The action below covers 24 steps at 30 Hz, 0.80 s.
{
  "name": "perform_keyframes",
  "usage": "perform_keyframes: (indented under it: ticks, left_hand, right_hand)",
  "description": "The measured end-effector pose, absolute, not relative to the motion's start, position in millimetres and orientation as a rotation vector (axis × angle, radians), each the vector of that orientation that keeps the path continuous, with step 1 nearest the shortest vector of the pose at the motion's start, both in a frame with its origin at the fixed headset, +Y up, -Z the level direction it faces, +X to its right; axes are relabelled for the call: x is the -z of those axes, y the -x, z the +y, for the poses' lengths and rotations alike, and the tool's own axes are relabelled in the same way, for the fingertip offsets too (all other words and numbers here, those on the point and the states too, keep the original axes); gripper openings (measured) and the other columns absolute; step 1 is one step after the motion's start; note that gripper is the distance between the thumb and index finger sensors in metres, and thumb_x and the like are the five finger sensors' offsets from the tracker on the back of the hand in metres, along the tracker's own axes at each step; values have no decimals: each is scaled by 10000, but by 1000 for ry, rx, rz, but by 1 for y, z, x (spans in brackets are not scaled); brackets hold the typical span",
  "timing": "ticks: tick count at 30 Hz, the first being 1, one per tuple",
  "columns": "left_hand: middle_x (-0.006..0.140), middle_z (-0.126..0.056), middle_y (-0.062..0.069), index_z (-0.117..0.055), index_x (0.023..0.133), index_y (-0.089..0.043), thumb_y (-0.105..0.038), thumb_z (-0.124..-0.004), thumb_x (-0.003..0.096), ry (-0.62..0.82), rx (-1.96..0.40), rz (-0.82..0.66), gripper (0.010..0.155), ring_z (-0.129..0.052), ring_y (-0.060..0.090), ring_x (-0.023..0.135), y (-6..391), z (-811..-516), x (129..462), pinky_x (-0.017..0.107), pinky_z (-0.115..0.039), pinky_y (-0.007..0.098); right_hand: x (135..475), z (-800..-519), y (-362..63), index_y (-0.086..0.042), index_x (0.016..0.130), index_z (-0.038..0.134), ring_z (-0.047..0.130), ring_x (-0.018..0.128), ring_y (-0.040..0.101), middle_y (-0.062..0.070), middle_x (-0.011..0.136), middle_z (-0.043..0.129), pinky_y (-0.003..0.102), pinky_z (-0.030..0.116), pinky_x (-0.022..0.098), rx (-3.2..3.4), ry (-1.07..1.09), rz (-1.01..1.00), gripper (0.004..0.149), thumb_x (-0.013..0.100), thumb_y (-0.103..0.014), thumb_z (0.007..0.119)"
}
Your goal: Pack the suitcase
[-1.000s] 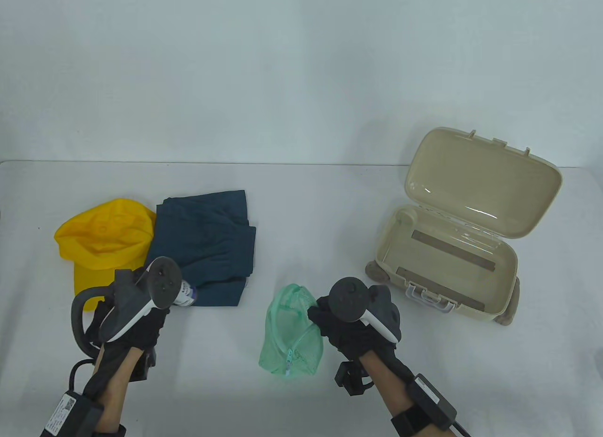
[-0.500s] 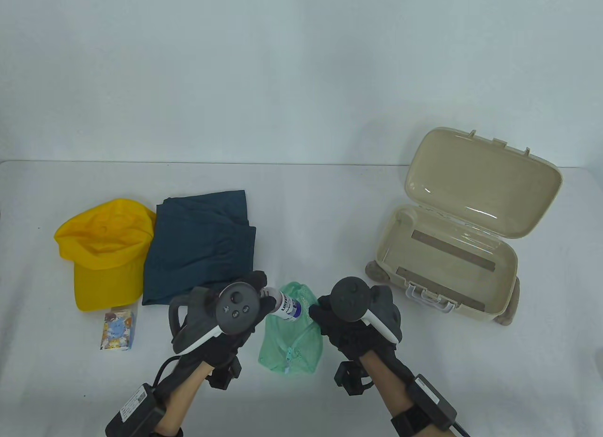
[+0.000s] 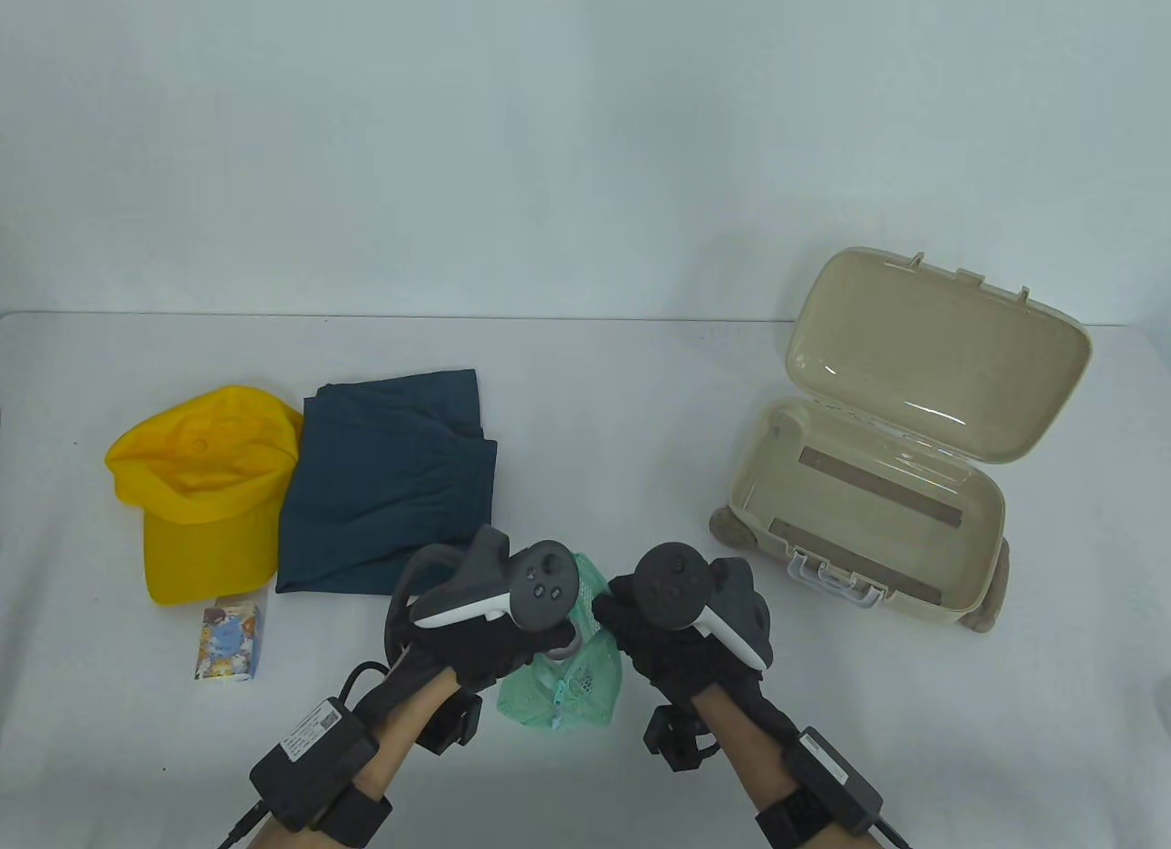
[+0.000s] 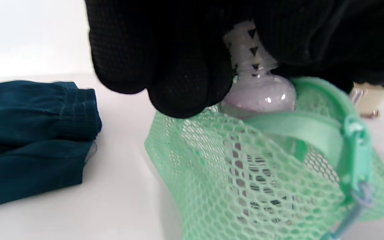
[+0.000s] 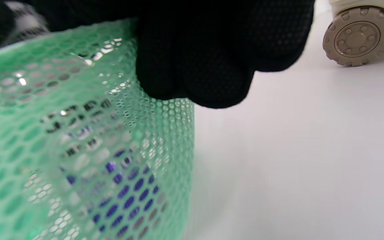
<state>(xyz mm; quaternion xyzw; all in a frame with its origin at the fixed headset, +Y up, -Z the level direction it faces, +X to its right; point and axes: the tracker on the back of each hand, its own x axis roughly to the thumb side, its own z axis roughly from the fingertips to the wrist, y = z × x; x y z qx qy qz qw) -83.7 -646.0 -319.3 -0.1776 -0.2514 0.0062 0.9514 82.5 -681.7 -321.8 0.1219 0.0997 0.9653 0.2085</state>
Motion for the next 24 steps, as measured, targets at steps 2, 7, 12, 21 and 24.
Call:
perform_keyframes:
  ticks: [2, 7, 12, 21, 24]
  left_hand:
    - [836, -937, 29, -711, 1030, -216, -452, -762, 485, 424, 14, -524, 596, -1034, 193, 601, 78, -653, 326, 533, -866, 385]
    - [831, -946, 36, -725, 1032, -220, -448, -759, 490, 521, -2, -528, 589, -1038, 187, 596, 71, -661, 339, 536, -865, 392]
    - [826, -936, 34, -693, 1056, -209, -428, -708, 508, 421, 11, -471, 590, -1028, 169, 586, 69, -671, 343, 529, -858, 379]
    - [694, -1022, -62, -843, 900, -288, -417, -788, 469, 104, 14, -363, 453, -1071, 75, 425, 66, -686, 336, 418, -908, 298]
    - [734, -1013, -50, -837, 912, -269, -413, -783, 474, 143, -42, -381, 464, -1071, 90, 450, 72, -676, 335, 431, -903, 310]
  right_hand:
    - [321, -682, -81, -145, 812, 829, 1031, 499, 154, -43, 611, 996, 347, 879, 409, -2695, -349, 282, 440, 549, -464, 679]
    - [321, -684, -78, -140, 833, 821, 1028, 519, 163, -31, 635, 993, 353, 876, 423, -2711, -365, 284, 439, 547, -444, 682]
    - [323, -682, -80, -132, 841, 818, 1026, 528, 167, -25, 645, 992, 356, 874, 428, -2708, -351, 274, 443, 547, -434, 683]
    - [324, -682, -83, -133, 845, 814, 1025, 533, 168, -24, 650, 990, 357, 873, 432, -2705, -338, 274, 444, 546, -432, 682]
    - [323, -680, -84, -138, 846, 813, 1025, 533, 166, -26, 650, 990, 356, 873, 433, -2694, -341, 265, 441, 547, -434, 680]
